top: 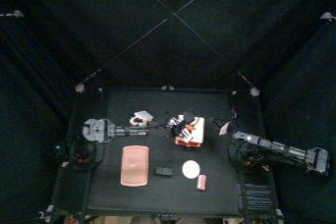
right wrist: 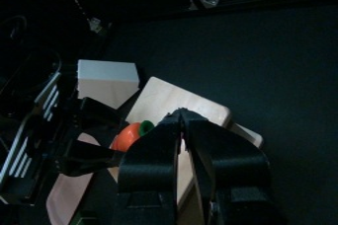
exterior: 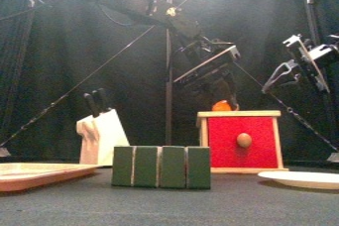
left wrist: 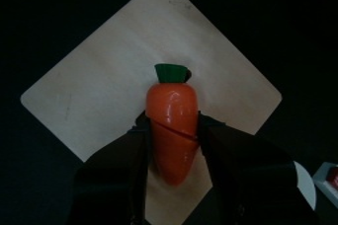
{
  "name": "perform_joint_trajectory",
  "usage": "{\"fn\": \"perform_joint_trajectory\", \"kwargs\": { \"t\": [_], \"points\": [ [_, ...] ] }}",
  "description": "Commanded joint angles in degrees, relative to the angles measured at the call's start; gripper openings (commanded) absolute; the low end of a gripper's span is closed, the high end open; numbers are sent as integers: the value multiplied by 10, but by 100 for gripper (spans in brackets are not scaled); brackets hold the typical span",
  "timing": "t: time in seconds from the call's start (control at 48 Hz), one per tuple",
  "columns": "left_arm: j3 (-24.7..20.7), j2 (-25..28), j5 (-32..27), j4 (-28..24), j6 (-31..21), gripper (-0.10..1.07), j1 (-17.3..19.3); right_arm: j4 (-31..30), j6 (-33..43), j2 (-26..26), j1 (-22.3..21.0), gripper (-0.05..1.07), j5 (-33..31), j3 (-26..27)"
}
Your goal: Put carrot on drawer
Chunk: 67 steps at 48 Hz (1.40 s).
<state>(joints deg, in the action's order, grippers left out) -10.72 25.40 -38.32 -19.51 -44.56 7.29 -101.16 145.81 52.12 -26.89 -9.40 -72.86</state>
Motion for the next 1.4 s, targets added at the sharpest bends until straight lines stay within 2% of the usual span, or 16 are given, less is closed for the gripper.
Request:
{"fn": "perform_joint_trajectory", "kwargs": {
  "t": [0.0,0.25,0.479,1.375],
  "points": [
    [-15,-9,2,-4,0,74,4,-2,-1,-4,-3,49,1,5],
    [-18,-11,2,-13,-1,88,4,-2,-1,-4,-3,49,1,5],
    [-20,-18,4,-39,-2,88,1,-2,-1,-4,-3,49,1,5],
    [-23,-50,5,-67,0,88,-1,-2,-1,-4,-7,49,1,5]
  ]
}}
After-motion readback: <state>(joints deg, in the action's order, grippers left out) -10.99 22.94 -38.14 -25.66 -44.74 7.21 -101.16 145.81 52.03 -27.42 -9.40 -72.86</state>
